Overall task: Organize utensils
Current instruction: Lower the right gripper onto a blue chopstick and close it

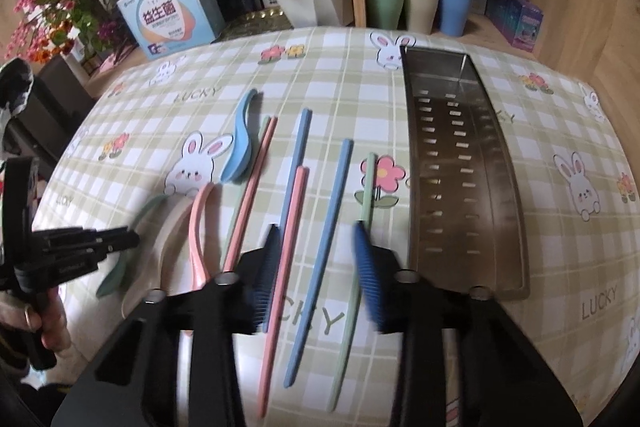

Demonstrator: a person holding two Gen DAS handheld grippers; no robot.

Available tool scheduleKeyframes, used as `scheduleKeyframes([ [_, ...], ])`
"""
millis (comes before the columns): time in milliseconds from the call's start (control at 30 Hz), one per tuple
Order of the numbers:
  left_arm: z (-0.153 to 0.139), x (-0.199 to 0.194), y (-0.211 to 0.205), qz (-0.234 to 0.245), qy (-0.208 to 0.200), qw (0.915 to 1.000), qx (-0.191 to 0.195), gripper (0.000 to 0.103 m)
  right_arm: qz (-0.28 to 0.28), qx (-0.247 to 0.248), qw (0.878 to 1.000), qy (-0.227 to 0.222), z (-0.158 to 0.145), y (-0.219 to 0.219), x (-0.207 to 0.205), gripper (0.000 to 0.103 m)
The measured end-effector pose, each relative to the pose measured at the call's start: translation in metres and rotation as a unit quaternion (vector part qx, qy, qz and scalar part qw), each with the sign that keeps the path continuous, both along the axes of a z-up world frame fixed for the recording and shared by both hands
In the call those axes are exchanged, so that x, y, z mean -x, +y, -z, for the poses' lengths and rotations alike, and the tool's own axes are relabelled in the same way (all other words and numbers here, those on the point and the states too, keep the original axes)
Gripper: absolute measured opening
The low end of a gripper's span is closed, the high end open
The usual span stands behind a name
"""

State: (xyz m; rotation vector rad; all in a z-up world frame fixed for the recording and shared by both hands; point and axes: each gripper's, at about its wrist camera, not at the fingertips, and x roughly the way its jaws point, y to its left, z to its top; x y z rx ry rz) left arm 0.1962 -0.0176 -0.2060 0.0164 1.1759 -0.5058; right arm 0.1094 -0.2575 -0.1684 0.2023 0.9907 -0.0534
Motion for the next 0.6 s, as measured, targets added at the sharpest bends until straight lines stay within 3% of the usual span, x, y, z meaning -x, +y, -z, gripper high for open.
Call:
scheduleKeyframes([
  [233,0.002,-0.001,0.009,-0.013,-0.003,0.9998,0.013,0.016,0.000,0.006,1.000,0.028,0.024,0.003,-0.011,0.013],
  [600,0.003,0.004,0.007,-0.003,-0.014,0.9999,0.008,0.017,0.035,0.003,0.997,0.065,0.056,0.003,-0.035,0.012],
])
